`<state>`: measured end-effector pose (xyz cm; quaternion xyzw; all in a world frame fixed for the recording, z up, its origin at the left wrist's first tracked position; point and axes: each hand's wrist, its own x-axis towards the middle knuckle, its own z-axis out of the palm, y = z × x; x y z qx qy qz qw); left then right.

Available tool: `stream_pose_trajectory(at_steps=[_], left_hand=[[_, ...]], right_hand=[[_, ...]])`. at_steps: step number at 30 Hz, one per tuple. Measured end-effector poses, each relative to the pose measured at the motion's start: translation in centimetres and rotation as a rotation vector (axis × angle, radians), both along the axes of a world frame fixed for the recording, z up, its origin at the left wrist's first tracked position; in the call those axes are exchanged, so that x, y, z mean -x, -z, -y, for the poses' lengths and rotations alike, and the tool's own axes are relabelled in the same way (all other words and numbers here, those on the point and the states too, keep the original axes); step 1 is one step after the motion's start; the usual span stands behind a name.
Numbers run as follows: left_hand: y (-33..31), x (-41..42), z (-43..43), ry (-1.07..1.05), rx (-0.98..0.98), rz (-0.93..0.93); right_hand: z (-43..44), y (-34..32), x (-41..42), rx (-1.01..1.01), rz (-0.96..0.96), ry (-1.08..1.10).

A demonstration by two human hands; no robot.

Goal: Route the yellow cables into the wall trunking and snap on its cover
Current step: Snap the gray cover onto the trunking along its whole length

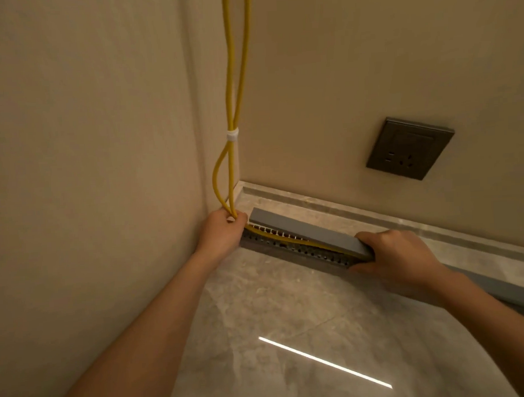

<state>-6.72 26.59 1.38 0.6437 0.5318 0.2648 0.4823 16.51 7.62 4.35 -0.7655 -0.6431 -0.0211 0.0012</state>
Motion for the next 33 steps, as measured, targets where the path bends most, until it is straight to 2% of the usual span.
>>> stream_pose_trajectory(at_steps=[3,6,10,15,23,29,33], left_hand=[[-0.4,-0.5,0.6,-0.043,0.045,0.085],[-1.0,-0.6,0.9,-0.081,0.042,0.091],[-1.3,-0.3,0.9,-0.108,0.147,0.19],[-1.3,-0.4,1.1,-0.144,0.12,0.216],[-1.5,0.5,1.2,-0.108,0.307,0.465],[-1.7,1.1,1.7,-0.076,0.372,0.568],[-1.7,1.2,2.2,-0.038,0.364,0.609]], right_hand=[[0.0,-0.2,0.0,0.026,-0.005,-0.01],[0.3,-0.6,-0.2,0.038,-0.002,-0.009],[0.8,-0.9,-0.3,0.063,-0.007,-0.026],[1.2,-1.4,0.0,0.071,-0.025,-0.047],[2.1,-2.4,-0.7,0.036,-0.092,-0.048],[2.0,-3.5,-0.1,-0.153,0.263,-0.228],[1.0,-3.9,0.4,-0.118,0.28,-0.238]])
